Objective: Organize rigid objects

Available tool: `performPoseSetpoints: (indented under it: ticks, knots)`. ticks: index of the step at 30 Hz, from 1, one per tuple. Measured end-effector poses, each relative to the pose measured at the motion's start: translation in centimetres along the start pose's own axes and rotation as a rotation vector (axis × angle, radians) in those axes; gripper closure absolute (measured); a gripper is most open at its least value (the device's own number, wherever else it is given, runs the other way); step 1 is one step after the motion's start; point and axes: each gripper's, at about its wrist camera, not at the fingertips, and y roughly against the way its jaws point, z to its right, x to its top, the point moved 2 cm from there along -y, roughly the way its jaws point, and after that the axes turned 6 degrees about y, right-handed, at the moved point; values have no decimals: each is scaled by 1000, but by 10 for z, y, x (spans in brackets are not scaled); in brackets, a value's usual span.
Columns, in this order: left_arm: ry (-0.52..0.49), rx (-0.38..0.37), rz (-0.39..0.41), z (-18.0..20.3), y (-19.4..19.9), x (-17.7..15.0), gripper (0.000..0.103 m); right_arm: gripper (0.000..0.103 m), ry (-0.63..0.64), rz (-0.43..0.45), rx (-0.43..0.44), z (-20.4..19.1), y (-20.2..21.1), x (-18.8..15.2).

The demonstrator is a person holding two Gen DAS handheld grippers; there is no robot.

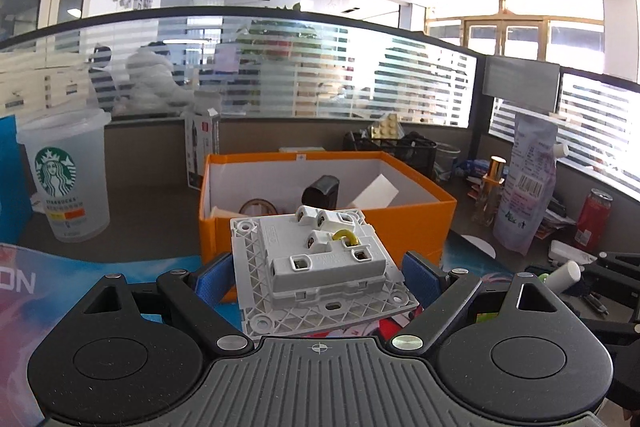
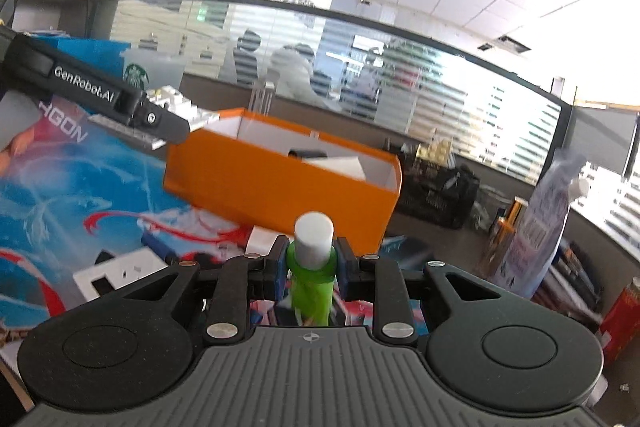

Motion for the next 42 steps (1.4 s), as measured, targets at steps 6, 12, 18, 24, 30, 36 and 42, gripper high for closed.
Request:
performPoseSetpoints:
  ticks: [6, 12, 18, 24, 30, 36, 42]
  knots:
    - [-8, 16, 13, 0, 1, 8, 13, 82, 18, 33, 3, 4, -2, 14]
    - [-22, 18, 36, 3, 5, 19, 13, 82, 37, 72, -6, 7, 0, 29]
    - [-32, 14, 59, 6, 6, 30, 13, 82, 55, 108, -24, 15, 2, 44]
    - [-40, 13, 83, 6, 9, 40, 13, 82, 77, 140, -43, 20, 4, 59]
    - [-40, 14, 110, 4, 11, 52, 13, 82, 87, 169, -67, 28, 4, 72]
    - [-36, 20, 139, -1, 12, 66, 13, 82, 94, 190, -87, 36, 4, 83]
    - [-32, 16, 157, -3, 3, 79, 12, 82, 79, 212, -93, 42, -4, 93]
